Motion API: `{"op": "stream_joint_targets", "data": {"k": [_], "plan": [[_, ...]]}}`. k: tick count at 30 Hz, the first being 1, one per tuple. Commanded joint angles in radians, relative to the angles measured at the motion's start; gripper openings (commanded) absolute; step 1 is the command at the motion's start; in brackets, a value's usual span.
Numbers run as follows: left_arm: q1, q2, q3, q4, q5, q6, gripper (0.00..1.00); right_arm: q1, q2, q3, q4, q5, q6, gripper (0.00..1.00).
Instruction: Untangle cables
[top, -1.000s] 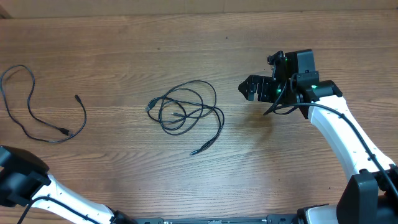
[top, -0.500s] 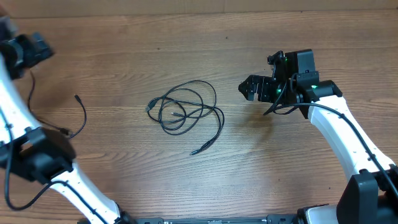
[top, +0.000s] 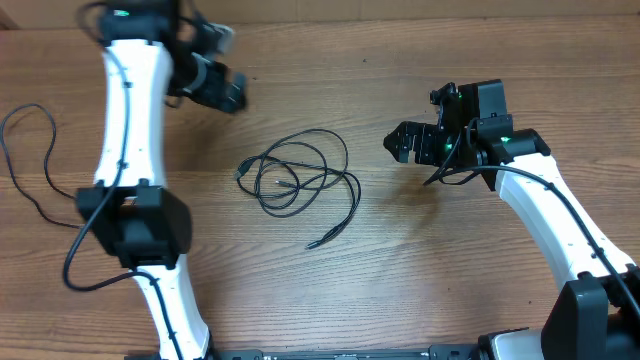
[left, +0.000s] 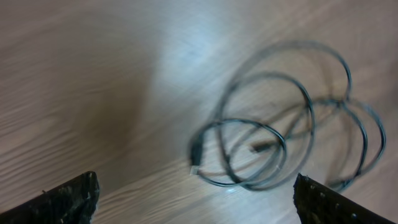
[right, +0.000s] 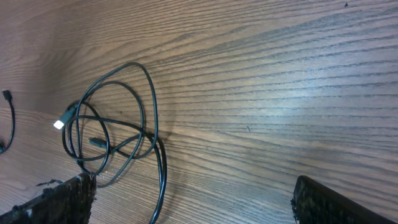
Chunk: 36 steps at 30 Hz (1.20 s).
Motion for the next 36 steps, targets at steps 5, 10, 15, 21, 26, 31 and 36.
{"op": "stream_joint_targets", "data": {"k": [5,10,15,21,26,31,36], "plan": [[-0.158,0.007,-0.282,0.087,-0.05,0.138,0.99,-0.003,0.001,-0.013,0.003,-0.001,-0.003,1.0],[-0.222,0.007,-0.426,0.198,-0.135,0.138,1.0,-0.003,0.001,-0.013,0.003,-0.001,-0.003,1.0],[-0.253,0.007,-0.498,0.276,-0.219,0.138,1.0,-0.003,0.001,-0.013,0.003,-0.001,-0.003,1.0],[-0.253,0.007,-0.504,0.293,-0.222,0.138,0.87,-0.003,0.001,-0.013,0.003,-0.001,-0.003,1.0],[-0.255,0.007,-0.531,0.294,-0.21,0.135,0.94,-0.002,0.001,-0.013,0.003,-0.001,-0.003,1.0],[-0.271,0.007,-0.574,0.31,-0.215,0.138,0.89,-0.002,0.001,-0.013,0.008,-0.001,-0.003,1.0],[-0.272,0.007,-0.575,0.319,-0.218,0.137,0.87,-0.002,0.001,-0.013,0.01,-0.001,-0.003,1.0]]}}
